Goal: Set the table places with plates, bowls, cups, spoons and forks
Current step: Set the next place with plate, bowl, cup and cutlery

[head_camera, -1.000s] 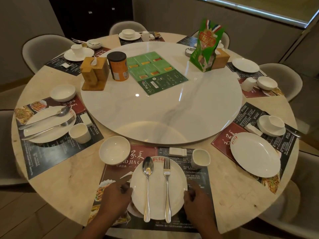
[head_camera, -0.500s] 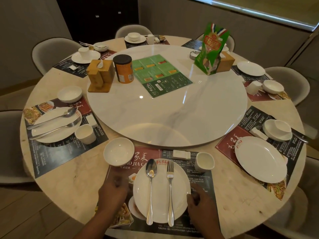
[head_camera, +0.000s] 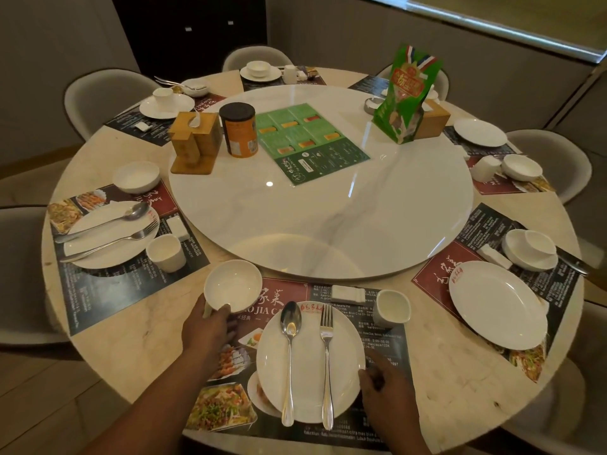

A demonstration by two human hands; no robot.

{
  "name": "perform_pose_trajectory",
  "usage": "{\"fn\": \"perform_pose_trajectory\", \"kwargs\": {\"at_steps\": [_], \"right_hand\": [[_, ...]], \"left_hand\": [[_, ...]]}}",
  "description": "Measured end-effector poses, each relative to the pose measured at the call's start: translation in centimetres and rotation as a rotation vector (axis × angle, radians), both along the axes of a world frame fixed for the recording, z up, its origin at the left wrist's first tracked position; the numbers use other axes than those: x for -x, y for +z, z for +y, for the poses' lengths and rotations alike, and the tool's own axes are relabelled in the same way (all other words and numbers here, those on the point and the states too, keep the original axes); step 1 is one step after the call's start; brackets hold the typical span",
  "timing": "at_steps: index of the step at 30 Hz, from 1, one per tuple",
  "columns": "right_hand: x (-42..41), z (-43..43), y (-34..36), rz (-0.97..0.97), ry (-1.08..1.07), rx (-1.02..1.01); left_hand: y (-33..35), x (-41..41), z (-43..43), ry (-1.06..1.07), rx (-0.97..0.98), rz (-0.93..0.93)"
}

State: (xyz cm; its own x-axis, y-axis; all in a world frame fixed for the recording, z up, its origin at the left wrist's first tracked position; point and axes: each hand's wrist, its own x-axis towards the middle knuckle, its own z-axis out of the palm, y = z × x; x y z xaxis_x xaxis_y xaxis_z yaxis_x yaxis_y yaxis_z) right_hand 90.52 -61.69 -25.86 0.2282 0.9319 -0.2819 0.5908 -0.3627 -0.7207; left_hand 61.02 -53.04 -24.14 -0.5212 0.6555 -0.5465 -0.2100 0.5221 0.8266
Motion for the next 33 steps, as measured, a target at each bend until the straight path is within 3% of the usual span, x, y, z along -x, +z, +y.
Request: {"fn": "perform_pose_trajectory", "kwargs": {"at_steps": [18, 22, 27, 33], "right_hand": [[-0.2, 0.0, 0.0, 0.007, 0.004, -0.005], [-1.0, 0.9, 1.7, -0.003, -0.128, -0.039], [-3.4, 4.5, 1.1, 0.041, -0.242, -0.090], [-3.4, 7.2, 0.0, -0.012, -0.242, -0.108]], "left_hand": [[0.7, -0.5, -1.2, -0.050, -0.008, -0.001], [0.4, -0.7, -1.9, -0.061, 0.074, 0.053], [-0.5, -2.3, -4.0, -0.231, 0.185, 0.137], [-1.2, -3.2, -5.5, -0.414, 0.117, 0.245]]}}
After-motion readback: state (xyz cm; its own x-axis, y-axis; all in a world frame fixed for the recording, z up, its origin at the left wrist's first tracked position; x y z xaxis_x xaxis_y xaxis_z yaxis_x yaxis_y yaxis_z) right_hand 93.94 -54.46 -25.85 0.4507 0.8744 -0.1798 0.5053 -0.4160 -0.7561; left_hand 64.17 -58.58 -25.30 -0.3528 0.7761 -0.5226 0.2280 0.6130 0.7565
